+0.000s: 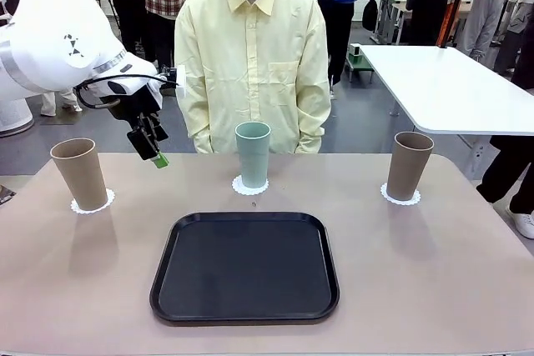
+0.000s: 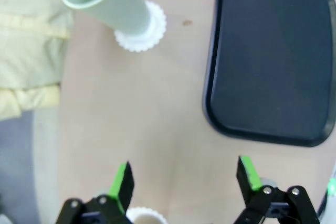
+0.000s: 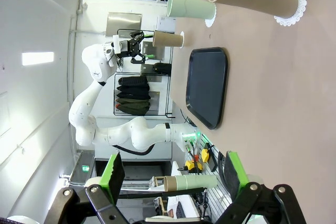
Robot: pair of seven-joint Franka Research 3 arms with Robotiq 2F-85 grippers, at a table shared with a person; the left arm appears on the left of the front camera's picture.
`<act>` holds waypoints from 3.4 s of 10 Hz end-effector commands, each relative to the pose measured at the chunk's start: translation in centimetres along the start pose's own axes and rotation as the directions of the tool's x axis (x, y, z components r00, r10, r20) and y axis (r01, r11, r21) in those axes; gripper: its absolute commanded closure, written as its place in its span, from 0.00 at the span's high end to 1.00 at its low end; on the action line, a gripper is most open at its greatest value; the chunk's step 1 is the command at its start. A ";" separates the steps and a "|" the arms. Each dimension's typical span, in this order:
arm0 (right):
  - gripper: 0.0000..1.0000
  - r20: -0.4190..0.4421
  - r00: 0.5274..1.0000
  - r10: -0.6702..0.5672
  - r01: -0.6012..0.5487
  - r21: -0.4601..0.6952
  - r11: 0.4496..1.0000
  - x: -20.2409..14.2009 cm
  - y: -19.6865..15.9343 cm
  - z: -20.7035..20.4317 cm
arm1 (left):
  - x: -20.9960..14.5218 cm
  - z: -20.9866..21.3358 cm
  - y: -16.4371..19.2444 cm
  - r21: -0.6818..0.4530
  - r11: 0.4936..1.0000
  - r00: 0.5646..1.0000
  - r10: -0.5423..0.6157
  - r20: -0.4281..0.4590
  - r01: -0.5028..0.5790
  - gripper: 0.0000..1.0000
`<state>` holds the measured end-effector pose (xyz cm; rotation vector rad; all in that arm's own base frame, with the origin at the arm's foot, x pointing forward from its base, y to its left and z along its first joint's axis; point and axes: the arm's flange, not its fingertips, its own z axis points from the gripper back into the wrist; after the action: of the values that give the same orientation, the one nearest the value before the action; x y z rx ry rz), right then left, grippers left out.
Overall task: Place coasters on the table and set cups on them.
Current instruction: Take one Reusable plastic cup from the Flat Tray and place it on a coaster set by the human.
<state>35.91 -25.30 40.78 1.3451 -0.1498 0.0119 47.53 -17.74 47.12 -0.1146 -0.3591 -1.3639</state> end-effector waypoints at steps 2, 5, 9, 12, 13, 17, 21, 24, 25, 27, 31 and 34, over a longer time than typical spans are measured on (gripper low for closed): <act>1.00 -0.003 1.000 -0.001 0.001 -0.003 1.000 -0.1 0.0 0.1 | 0.3 0.1 0.2 -0.004 1.000 1.000 -0.012 -0.008 0.012 1.00; 1.00 -0.003 1.000 -0.001 0.001 -0.003 1.000 -0.1 0.0 0.1 | 0.2 1.5 -1.9 -0.003 0.979 0.974 0.204 0.101 -0.205 1.00; 1.00 -0.003 1.000 -0.001 0.001 -0.003 1.000 -0.1 0.0 0.1 | -3.5 4.0 -9.8 -0.062 0.736 0.738 0.674 -0.030 -0.674 1.00; 1.00 -0.003 1.000 -0.001 0.001 -0.003 1.000 -0.1 0.0 0.1 | -6.0 3.9 -13.0 -0.022 0.654 0.646 0.740 -0.185 -0.756 1.00; 1.00 -0.003 1.000 -0.001 0.001 -0.003 1.000 -0.1 0.0 0.1 | -6.3 4.0 -13.1 0.020 0.653 0.639 0.746 -0.186 -0.757 1.00; 1.00 -0.003 1.000 -0.001 0.001 -0.003 1.000 -0.1 0.0 0.1 | -6.2 3.5 -12.8 -0.027 0.669 0.663 0.730 -0.162 -0.743 1.00; 1.00 -0.003 1.000 -0.001 0.001 -0.003 1.000 -0.1 0.0 0.1 | -14.8 7.6 -10.8 -0.504 0.532 0.620 0.785 -0.009 -0.680 1.00; 1.00 -0.003 1.000 -0.001 0.001 -0.003 1.000 -0.1 0.0 0.1 | -22.9 9.3 -6.5 -0.656 0.353 0.481 0.876 -0.018 -0.667 1.00; 1.00 -0.003 1.000 -0.001 0.001 -0.003 1.000 -0.1 0.0 0.1 | -25.8 9.0 -4.9 -0.707 0.272 0.416 0.909 -0.035 -0.653 1.00; 1.00 -0.003 1.000 -0.001 0.001 -0.003 1.000 -0.1 0.0 0.1 | -30.5 8.5 -3.2 -0.785 0.194 0.342 0.939 -0.025 -0.589 1.00; 1.00 -0.003 1.000 -0.001 0.001 -0.003 1.000 -0.1 0.0 0.1 | -38.0 7.4 -2.6 -0.872 0.143 0.248 0.968 0.026 -0.468 1.00; 1.00 -0.003 1.000 -0.001 0.001 -0.003 1.000 -0.1 0.0 0.1 | -39.8 7.3 -2.5 -0.873 0.148 0.232 0.972 0.041 -0.464 1.00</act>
<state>35.90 -25.32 40.77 1.3452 -0.1500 0.0113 36.65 20.93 40.43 -1.3376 -0.1733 -0.1396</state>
